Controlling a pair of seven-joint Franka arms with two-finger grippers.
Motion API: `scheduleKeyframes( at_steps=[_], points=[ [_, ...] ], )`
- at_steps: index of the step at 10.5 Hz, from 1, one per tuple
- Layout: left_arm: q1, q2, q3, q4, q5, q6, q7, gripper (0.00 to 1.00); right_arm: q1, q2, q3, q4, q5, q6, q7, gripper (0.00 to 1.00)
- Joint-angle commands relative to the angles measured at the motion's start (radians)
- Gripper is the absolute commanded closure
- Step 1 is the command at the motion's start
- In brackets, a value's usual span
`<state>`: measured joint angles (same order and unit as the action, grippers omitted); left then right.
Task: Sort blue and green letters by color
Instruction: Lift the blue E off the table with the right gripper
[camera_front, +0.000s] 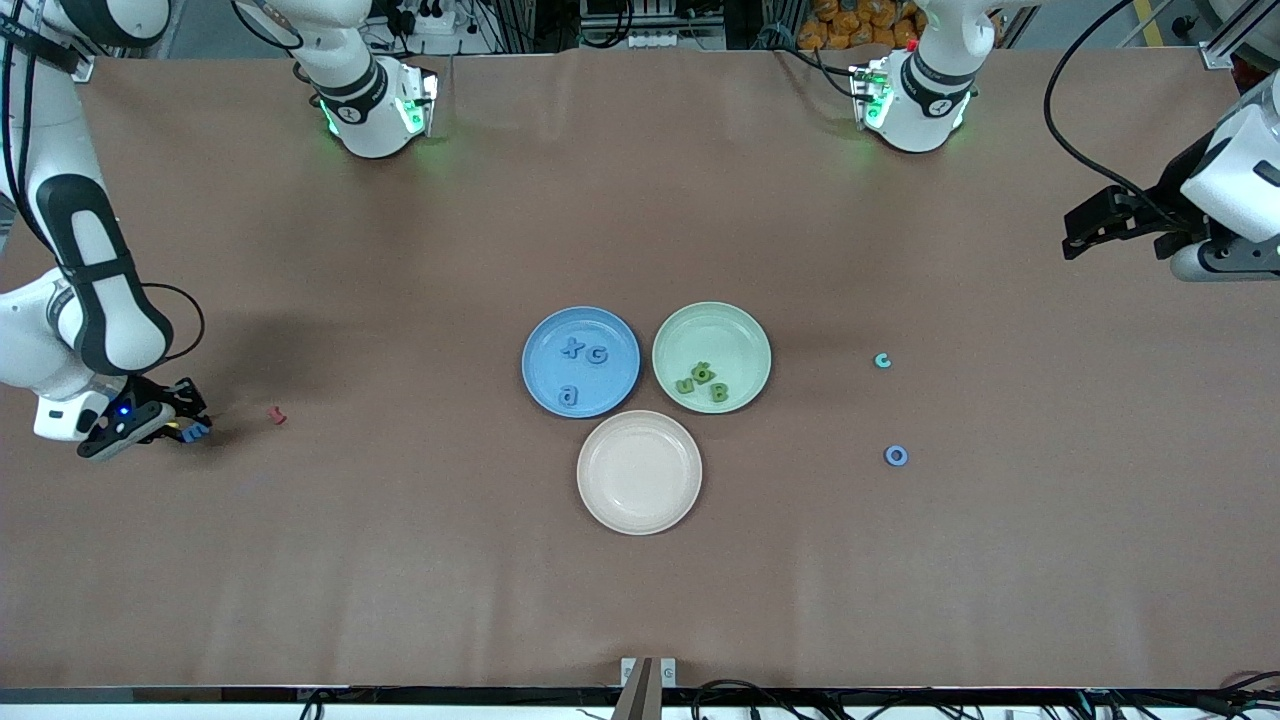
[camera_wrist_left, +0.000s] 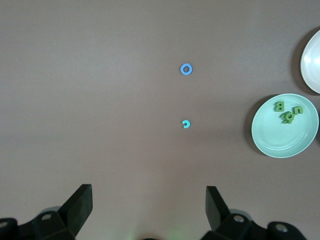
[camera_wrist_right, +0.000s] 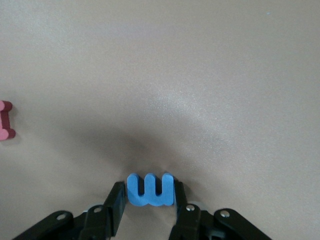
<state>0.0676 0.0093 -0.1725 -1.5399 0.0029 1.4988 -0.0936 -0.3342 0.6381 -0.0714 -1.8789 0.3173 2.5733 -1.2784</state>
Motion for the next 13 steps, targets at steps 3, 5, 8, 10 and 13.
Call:
scheduleKeyframes(
  at_steps=[3,5,8,10,13],
  points=[
    [0.000,-0.002,0.002,-0.008,-0.009,0.014,0.009,0.00,0.001,-0.009,0.005,-0.022,0.049,-0.001,0.001,0.54],
    [-0.003,0.000,0.002,-0.006,-0.011,0.014,0.011,0.00,0.014,-0.035,0.004,-0.023,0.049,-0.013,0.014,0.66],
    [-0.002,0.000,0.002,-0.006,-0.009,0.014,0.020,0.00,0.064,-0.124,0.004,-0.026,0.048,-0.151,0.178,0.67],
    [0.000,0.005,0.001,-0.008,-0.008,0.014,0.023,0.00,0.124,-0.165,0.002,-0.031,0.048,-0.186,0.279,0.67],
    [0.005,0.006,0.002,-0.009,-0.008,0.012,0.028,0.00,0.257,-0.236,-0.005,-0.040,0.048,-0.258,0.524,0.67]
  ],
)
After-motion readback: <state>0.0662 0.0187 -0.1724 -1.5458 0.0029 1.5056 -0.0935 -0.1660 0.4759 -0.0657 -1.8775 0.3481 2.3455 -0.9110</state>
